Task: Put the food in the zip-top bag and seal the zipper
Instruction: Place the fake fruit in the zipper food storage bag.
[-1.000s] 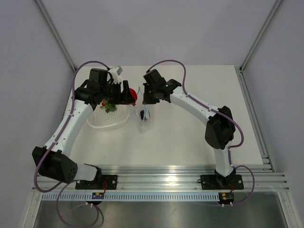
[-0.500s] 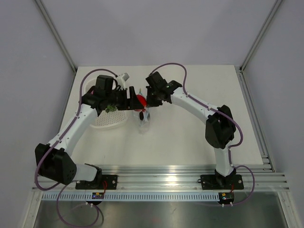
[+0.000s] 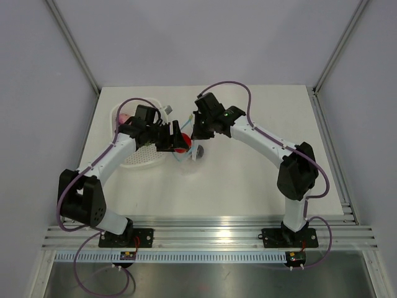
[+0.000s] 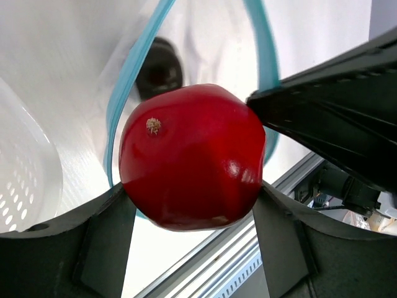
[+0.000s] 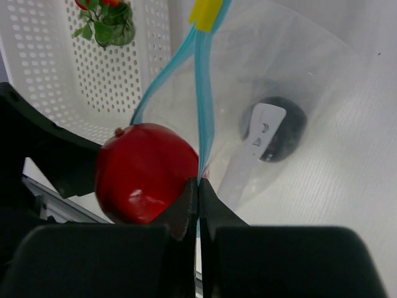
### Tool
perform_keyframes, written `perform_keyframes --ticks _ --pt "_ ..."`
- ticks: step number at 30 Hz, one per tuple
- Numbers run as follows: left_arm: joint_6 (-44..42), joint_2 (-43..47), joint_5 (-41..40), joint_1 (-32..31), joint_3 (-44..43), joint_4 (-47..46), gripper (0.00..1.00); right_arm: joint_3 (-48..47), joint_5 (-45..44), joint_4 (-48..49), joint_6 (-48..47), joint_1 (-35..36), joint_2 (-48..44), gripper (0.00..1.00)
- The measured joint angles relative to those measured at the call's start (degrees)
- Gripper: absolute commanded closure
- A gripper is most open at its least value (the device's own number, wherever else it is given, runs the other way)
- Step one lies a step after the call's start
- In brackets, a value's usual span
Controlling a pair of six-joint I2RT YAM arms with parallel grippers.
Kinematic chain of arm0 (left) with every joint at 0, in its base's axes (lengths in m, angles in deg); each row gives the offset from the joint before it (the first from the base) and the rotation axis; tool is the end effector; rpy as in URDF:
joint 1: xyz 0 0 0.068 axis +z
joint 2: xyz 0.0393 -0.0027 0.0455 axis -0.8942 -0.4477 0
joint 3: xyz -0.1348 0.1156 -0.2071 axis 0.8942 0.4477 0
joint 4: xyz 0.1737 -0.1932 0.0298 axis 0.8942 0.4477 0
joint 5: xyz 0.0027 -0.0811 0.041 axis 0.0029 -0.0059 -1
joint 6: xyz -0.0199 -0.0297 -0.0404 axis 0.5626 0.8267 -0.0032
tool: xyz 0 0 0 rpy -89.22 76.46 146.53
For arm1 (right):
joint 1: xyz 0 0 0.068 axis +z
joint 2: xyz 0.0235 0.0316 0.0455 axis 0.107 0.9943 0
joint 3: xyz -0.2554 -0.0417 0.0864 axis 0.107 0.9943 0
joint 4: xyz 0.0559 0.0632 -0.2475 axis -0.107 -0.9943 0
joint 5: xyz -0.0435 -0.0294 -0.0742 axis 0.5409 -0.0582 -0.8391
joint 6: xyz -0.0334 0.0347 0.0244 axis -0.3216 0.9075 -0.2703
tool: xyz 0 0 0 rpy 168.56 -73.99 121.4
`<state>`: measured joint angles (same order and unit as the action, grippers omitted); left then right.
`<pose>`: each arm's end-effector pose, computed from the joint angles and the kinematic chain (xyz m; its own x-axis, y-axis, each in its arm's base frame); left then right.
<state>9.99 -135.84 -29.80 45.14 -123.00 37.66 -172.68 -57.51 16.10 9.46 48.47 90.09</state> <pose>0.2897 -0.1148 0.2693 -0.9021 -0.0673 -0.4263 0.2378 0.7468 -0.6210 0.3177 0.2917 0.2973 -0.8541 0.0080 -0.5201 -0.2446 0.8762 0.4152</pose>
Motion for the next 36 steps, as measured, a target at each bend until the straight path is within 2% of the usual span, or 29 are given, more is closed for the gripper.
perform_keyframes --ticks 8,9,10,12,13,21,25,30,35,36 --pt "0.2 -3.6 -1.6 -0.5 0.0 -0.1 0.36 0.3 3.5 4.2 0.9 0.5 -0.7 1.00" --pt "0.2 -3.7 -1.7 -0.6 0.0 -0.1 0.31 0.4 4.1 4.5 1.0 0.7 -0.8 1.00" --pt "0.2 -3.8 -1.8 -0.6 0.0 -0.1 0.20 0.5 4.5 4.8 1.1 0.8 -0.9 1.00" --pt "0.3 -3.8 -1.8 -0.7 0.0 0.0 0.09 0.6 4.7 5.1 1.2 0.9 -0.9 1.00" --pt "0.2 -3.8 -1.7 -0.7 0.0 0.1 0.01 0.7 4.8 5.3 1.2 0.8 -0.9 1.00" --pt "-0.5 -1.6 -3.0 -0.7 -1.8 3.6 0.02 1.9 5.7 6.1 1.8 0.7 -0.9 1.00" --pt "-2.0 3.3 -3.9 -0.7 -3.3 6.3 0.12 2.1 6.1 6.5 2.0 0.7 -0.9 1.00" --pt "-4.1 9.6 -5.6 -0.6 -4.5 8.8 0.34 3.0 7.8 7.6 2.6 0.7 -0.9 1.00" --pt "-5.2 13.7 -6.9 2.2 -4.7 11.3 0.37 5.7 10.9 9.7 3.3 0.7 -2.9 1.00" --pt "-5.3 14.1 -7.1 3.7 -4.7 11.6 0.33 7.0 11.7 10.7 3.4 0.7 -4.1 1.00"
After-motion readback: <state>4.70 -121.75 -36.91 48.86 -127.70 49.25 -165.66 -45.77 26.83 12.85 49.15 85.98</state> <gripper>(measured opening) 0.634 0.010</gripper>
